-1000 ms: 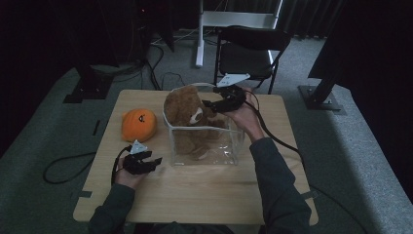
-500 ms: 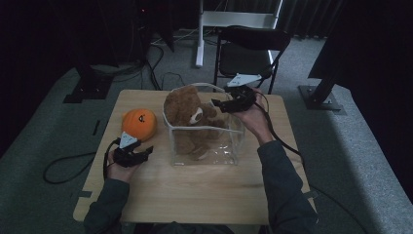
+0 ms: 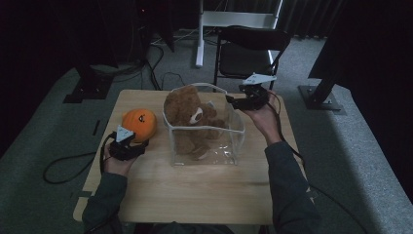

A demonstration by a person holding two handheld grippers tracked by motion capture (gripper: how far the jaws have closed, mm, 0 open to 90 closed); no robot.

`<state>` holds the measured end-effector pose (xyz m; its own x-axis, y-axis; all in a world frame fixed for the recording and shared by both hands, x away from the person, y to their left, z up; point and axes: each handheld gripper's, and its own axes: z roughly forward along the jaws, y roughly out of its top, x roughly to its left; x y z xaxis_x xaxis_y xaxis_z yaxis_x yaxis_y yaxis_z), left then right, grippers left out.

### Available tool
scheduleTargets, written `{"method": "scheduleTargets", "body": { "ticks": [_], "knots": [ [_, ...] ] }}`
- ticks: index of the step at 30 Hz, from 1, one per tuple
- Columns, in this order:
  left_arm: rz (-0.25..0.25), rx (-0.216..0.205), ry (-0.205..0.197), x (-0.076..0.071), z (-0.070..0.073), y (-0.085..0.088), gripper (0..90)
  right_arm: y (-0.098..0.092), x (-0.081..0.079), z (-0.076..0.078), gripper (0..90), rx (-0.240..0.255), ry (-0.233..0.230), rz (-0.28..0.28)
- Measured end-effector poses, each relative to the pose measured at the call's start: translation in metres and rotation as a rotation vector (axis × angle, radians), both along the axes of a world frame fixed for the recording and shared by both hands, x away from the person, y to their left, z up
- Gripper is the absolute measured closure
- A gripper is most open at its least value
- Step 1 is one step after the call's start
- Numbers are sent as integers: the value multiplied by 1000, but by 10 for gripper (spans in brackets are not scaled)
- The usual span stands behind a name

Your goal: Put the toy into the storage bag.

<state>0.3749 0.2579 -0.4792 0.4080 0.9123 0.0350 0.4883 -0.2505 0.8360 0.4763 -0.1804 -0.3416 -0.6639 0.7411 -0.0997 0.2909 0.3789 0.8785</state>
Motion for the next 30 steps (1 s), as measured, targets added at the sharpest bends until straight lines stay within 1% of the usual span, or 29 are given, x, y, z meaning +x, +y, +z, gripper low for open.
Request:
{"method": "scheduleTargets", "body": {
  "ticks": [4,8,11,12,13,14,18,21,22,25,27,28,30],
  "knots": [
    [13,2,-2,3,1,0,353,-15,0,-4,294,24,1,-40],
    [26,6,-9,5,2,0,347,-26,0,-9,294,30,8,-69],
    [38,24,-18,8,2,0,345,-35,-1,-15,293,38,19,-91],
    [38,24,-18,8,2,0,343,-35,-1,-15,293,38,19,-91],
    [50,35,-24,10,2,0,343,-38,-2,-18,293,45,20,-99],
    [54,35,-23,11,2,-1,336,-46,-3,-24,285,62,27,-119],
    [62,25,-12,16,3,-2,306,-56,-4,-35,258,74,39,-154],
    [67,27,-7,20,4,-4,277,-62,-5,-41,250,74,51,-171],
    [68,30,2,22,4,-5,257,-63,-5,-44,248,74,56,-174],
    [75,60,13,27,4,-9,192,-67,-6,-52,248,70,72,-180],
    [82,73,19,32,4,-11,163,-68,-6,-57,245,69,82,-181],
    [79,80,18,34,4,-12,147,-68,-7,-60,245,68,90,-181],
    [78,95,3,36,4,-15,146,-69,-7,-65,242,68,100,-182]
  ]
}}
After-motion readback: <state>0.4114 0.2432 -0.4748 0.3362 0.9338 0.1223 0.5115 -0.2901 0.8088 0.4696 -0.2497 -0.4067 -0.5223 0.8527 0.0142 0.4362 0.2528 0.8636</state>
